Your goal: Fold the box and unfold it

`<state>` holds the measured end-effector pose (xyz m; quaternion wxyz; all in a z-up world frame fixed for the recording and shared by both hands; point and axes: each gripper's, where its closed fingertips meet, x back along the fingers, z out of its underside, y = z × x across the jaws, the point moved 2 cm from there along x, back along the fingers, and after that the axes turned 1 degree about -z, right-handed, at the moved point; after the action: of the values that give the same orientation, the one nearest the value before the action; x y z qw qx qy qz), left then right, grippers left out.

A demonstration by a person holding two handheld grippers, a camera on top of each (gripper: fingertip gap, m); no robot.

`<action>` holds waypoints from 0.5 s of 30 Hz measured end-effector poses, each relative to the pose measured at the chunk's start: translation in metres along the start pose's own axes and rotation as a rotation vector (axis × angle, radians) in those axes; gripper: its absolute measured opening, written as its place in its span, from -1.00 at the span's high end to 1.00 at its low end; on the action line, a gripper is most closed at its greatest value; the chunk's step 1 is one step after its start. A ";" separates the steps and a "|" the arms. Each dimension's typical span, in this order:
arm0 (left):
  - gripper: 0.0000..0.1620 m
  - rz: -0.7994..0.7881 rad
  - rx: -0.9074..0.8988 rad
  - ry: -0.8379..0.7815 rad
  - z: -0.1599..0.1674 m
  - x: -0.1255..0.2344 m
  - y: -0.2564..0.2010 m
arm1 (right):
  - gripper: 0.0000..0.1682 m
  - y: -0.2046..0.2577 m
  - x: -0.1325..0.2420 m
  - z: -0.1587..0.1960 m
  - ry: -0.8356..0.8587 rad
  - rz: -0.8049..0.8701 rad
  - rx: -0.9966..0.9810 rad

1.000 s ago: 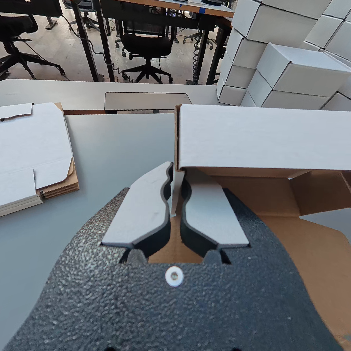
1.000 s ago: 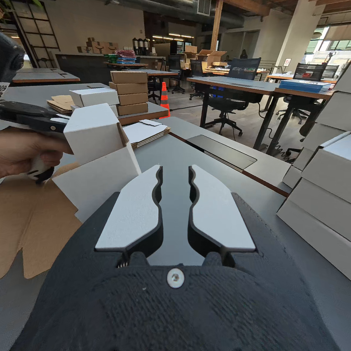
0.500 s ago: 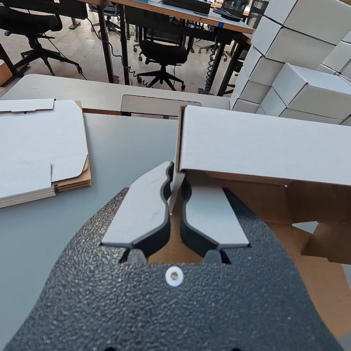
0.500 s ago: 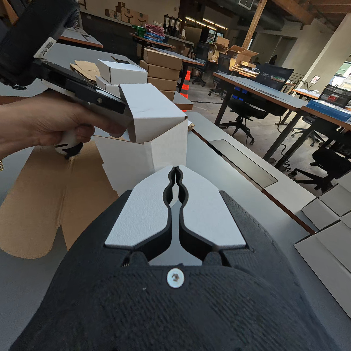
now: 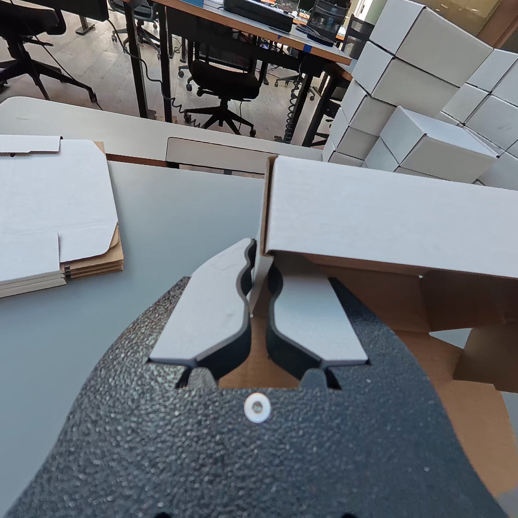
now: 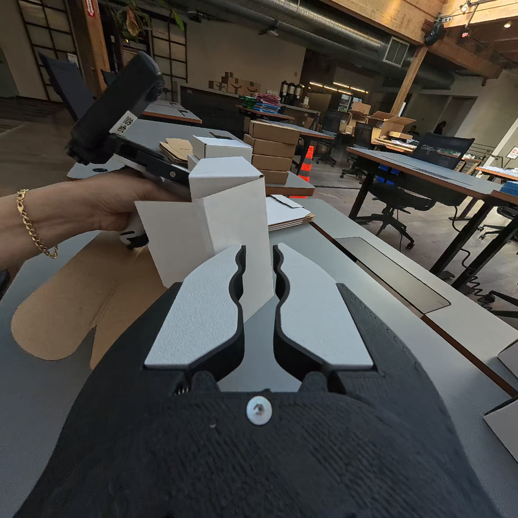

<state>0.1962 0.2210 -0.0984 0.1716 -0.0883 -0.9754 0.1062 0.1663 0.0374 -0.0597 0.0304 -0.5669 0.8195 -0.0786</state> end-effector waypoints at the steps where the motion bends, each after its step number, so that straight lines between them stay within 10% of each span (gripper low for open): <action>1: 0.93 0.004 -0.001 -0.002 -0.001 0.000 -0.001 | 0.78 0.001 0.003 -0.002 -0.015 -0.029 -0.008; 15: 0.94 -0.001 -0.041 -0.007 -0.003 0.001 -0.009 | 0.65 0.013 0.012 0.003 0.018 -0.154 0.053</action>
<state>0.1955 0.2133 -0.0931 0.1666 -0.0908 -0.9780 0.0862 0.1501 0.0303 -0.0648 0.0317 -0.6266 0.7712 -0.1077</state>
